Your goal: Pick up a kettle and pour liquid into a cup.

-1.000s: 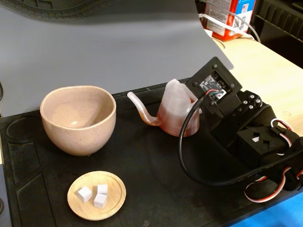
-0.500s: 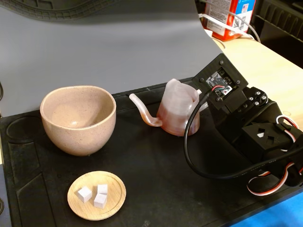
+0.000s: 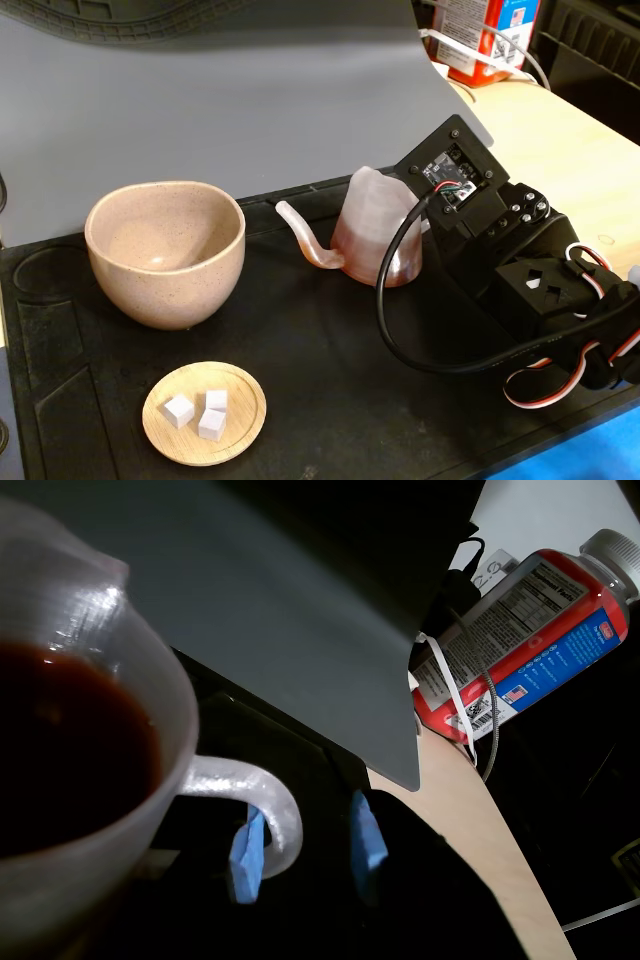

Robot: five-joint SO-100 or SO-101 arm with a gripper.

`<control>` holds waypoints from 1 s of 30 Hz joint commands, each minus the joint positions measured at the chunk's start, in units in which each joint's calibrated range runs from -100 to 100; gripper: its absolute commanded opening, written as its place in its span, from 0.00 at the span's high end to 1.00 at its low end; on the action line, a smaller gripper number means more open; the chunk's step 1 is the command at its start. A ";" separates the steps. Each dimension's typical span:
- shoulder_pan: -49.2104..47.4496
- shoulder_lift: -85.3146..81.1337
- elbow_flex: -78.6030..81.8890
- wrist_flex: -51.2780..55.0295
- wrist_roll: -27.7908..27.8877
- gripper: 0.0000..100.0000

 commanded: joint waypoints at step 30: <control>-1.71 4.38 -9.72 1.32 -0.19 0.89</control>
